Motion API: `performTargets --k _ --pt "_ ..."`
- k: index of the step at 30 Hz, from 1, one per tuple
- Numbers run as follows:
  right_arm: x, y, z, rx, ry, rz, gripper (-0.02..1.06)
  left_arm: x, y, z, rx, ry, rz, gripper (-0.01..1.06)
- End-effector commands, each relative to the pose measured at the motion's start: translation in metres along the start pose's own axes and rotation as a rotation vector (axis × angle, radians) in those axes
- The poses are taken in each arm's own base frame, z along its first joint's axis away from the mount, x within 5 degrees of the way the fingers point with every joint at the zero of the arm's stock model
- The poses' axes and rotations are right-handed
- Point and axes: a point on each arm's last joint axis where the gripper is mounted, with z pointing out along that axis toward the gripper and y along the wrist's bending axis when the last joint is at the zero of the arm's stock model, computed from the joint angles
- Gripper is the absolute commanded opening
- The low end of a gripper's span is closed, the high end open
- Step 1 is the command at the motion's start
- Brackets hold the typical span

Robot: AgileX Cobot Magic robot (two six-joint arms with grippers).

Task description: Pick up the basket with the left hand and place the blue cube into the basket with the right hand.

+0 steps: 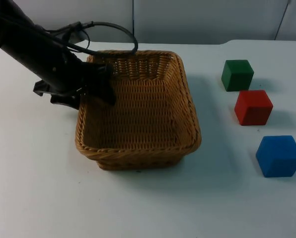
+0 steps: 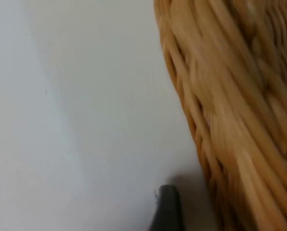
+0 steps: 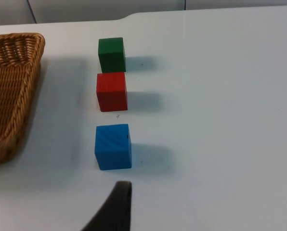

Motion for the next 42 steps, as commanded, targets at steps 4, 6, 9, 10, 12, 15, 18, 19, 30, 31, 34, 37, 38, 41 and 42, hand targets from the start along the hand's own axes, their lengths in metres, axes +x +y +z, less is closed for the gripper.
performTargets --k 4,6,9,10,12,15,18,19,30,31,34,37,38,41,42 --pt "0.001 0.000 0.002 0.008 -0.005 0.002 1.04 -0.002 -0.004 0.001 0.008 -0.007 -0.002 0.40" --pt "0.001 0.000 0.002 0.008 -0.005 0.002 1.04 -0.002 -0.004 0.001 0.009 -0.007 -0.020 0.21" --pt "0.001 0.000 0.002 0.008 -0.005 0.002 1.04 -0.002 -0.004 0.001 0.010 -0.004 -0.027 0.00" --pt "0.001 0.000 0.002 0.008 -0.005 0.002 1.04 -0.002 -0.005 0.001 0.011 -0.003 -0.053 0.00" --pt "0.001 0.000 0.002 0.008 -0.005 0.002 1.04 -0.001 -0.005 0.001 0.013 0.003 -0.097 0.00" --pt "0.001 0.000 0.002 0.008 -0.005 0.002 1.04 -0.001 -0.006 0.000 0.023 0.014 -0.101 0.00" --pt "0.001 0.000 0.002 0.008 -0.005 0.002 1.04 -0.001 -0.009 -0.006 0.029 0.025 -0.104 0.00" --pt "0.001 0.000 0.002 0.008 -0.005 0.002 1.04 -0.002 -0.012 -0.012 0.024 0.021 -0.103 0.00" --pt "0.001 0.000 0.002 0.008 -0.005 0.002 1.04 0.003 -0.038 -0.095 0.016 -0.101 -0.107 0.00" --pt "0.001 0.000 0.002 0.008 -0.005 0.002 1.04 0.012 -0.036 -0.104 0.015 -0.104 -0.122 0.00" --pt "0.001 0.000 0.002 0.008 -0.005 0.002 1.04 0.029 -0.028 -0.116 0.023 -0.115 -0.180 0.00" --pt "0.001 0.000 0.002 0.008 -0.005 0.002 1.04 0.055 -0.023 -0.141 0.089 -0.180 -0.245 0.00" --pt "0.001 0.000 0.002 0.008 -0.005 0.002 1.04 0.065 -0.021 -0.147 0.113 -0.191 -0.256 0.00" --pt "0.001 0.000 0.002 0.008 -0.005 0.002 1.04 0.079 -0.024 -0.160 0.137 -0.203 -0.246 0.00" --pt "0.001 0.000 0.002 0.008 -0.005 0.002 1.04 0.087 -0.025 -0.165 0.139 -0.201 -0.244 0.00"
